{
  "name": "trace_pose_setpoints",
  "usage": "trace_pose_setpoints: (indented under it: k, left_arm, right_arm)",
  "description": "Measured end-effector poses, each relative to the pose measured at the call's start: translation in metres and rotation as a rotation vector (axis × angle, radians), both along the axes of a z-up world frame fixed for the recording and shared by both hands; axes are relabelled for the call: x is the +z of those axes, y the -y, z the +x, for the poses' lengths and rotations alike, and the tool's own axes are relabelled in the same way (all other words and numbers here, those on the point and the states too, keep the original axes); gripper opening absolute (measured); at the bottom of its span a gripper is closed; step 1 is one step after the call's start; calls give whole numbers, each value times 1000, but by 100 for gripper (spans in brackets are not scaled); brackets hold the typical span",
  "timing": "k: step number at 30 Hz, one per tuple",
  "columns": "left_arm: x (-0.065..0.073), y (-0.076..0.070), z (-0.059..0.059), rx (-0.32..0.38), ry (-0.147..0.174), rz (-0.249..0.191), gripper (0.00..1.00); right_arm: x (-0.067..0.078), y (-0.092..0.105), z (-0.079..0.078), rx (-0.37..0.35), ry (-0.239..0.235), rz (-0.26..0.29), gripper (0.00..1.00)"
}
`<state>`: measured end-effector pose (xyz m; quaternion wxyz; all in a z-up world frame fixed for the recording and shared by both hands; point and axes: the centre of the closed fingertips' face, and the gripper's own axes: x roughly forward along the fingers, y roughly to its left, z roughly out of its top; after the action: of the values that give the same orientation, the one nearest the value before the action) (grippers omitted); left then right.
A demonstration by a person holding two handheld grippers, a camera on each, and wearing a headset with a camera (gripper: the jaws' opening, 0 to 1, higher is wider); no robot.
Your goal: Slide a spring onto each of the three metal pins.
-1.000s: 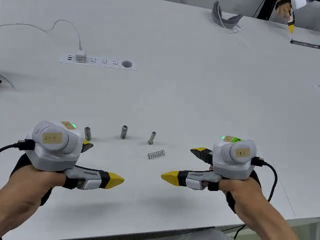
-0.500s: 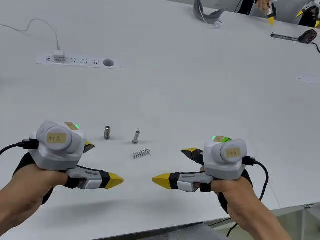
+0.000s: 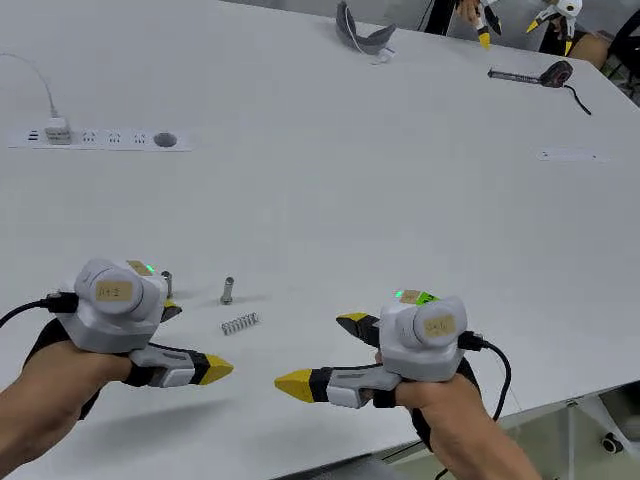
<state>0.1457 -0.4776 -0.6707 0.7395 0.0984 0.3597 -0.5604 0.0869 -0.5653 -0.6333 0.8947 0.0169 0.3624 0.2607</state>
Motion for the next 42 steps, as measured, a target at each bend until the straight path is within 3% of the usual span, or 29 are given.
trace_pose_setpoints:
  k: [20,36,40,42]
  left_arm:
    - [-25,34,20,22,17,4,41]
    - [-50,46,21,39,18,36,26]
    - [-51,49,21,36,30,33,22]
    - [-52,51,21,20,51,34,20]
  right_arm:
    - [-2,2,-10,-16,-13,13,81]
    - [-5,4,-15,-24,-29,22,80]
    - [-5,5,-17,-25,-34,22,80]
    - [-5,5,-18,-25,-35,23,80]
